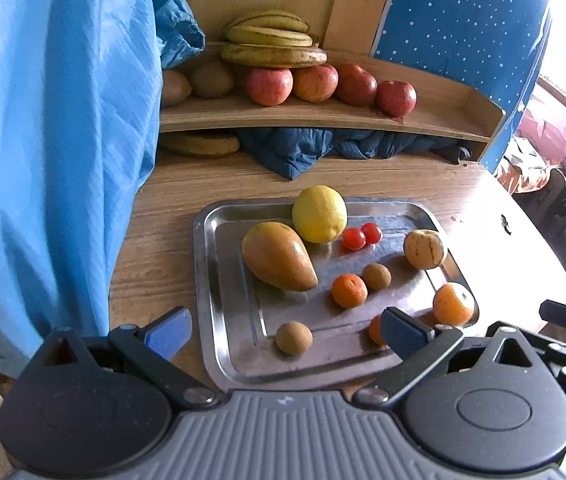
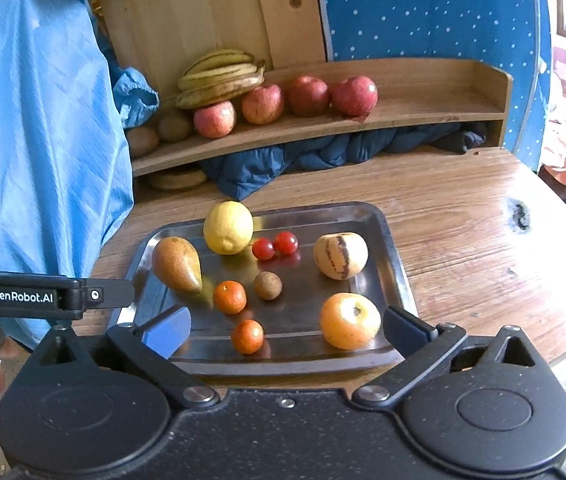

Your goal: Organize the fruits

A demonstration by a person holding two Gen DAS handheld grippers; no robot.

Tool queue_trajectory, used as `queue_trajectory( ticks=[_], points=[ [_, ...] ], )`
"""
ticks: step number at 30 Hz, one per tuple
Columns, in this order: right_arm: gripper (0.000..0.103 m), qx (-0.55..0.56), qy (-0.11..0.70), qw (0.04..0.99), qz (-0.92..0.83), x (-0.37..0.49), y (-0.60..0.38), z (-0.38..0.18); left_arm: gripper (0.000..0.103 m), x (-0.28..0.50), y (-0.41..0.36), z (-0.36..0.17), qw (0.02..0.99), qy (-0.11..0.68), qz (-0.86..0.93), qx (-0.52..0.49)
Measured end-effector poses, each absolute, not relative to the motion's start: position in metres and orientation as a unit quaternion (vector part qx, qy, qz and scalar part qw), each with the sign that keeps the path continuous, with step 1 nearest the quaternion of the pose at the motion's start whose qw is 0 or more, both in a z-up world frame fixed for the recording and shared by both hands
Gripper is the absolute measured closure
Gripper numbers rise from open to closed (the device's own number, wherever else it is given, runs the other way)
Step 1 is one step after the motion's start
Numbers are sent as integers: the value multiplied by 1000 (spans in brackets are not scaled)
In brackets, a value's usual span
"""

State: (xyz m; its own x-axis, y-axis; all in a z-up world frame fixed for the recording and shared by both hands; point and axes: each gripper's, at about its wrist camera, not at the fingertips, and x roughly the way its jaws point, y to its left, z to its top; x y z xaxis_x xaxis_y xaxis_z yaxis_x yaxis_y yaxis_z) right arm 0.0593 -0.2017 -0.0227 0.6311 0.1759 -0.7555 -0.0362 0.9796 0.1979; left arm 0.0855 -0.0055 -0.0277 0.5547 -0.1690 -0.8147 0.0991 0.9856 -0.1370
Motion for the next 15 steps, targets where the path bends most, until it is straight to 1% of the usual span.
queue_trajectory(
  ticks=[15],
  points=[
    [1,91,397,912,47,1,-237,-1,1,21,-22,-10,891,448,-61,-41]
  ],
)
